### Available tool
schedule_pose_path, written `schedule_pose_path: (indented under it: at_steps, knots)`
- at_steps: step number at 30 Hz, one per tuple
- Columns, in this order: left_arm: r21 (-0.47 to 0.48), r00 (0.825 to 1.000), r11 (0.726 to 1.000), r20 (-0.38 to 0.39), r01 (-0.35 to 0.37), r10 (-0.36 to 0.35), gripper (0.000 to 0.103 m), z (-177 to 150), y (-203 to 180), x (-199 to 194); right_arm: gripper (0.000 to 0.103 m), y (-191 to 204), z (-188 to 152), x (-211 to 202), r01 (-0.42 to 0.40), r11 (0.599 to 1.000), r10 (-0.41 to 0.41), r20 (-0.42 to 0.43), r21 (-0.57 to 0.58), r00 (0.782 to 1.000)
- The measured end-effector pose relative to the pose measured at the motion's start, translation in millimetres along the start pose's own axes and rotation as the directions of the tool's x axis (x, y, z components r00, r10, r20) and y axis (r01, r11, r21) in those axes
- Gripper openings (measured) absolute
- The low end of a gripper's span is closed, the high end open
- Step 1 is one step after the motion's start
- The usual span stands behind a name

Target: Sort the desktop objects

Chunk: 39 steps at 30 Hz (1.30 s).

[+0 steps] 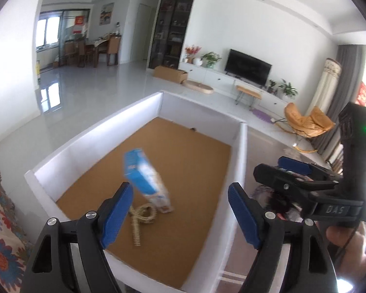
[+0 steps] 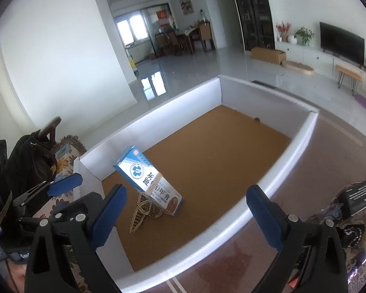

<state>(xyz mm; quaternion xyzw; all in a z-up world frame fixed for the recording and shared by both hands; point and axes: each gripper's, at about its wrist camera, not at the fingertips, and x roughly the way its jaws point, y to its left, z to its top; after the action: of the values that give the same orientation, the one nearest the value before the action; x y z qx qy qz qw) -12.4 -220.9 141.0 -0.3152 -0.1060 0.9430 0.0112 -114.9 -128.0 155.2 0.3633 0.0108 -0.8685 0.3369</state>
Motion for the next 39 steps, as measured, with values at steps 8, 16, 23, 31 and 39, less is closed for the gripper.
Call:
schedule_pose_path:
  at_steps: [8, 16, 23, 31, 39]
  knots:
    - [0.202, 0.937, 0.916, -0.093, 0.348, -0.336, 0.103, -63, -157, 0, 0.103, -109, -112, -127, 0.335, 0.939, -0.341, 0.088, 0.084, 0.936]
    - [0.249, 0.93, 0.933, -0.325, 0.258, -0.171, 0.103, -142, -210, 104, 0.103, -218, -235, -155, 0.575, 0.802, -0.549, -0.181, 0.161, 0.816]
    - [0.271, 0.932, 0.945, -0.353, 0.182, -0.078, 0.103, -159, -203, 141, 0.103, -221, -252, -146, 0.562, 0.811, -0.53, -0.202, 0.165, 0.824]
    - [0.353, 0.939, 0.928, -0.343, 0.119, 0.01, 0.103, -156, -213, 155, 0.103, -223, -248, -134, 0.533, 0.821, -0.491, -0.224, 0.203, 0.842]
    - [0.388, 0.935, 0.9, -0.35, 0.201, -0.058, 0.103, -140, -223, 174, 0.103, -222, -249, -133, 0.54, 0.817, -0.498, -0.226, 0.203, 0.837]
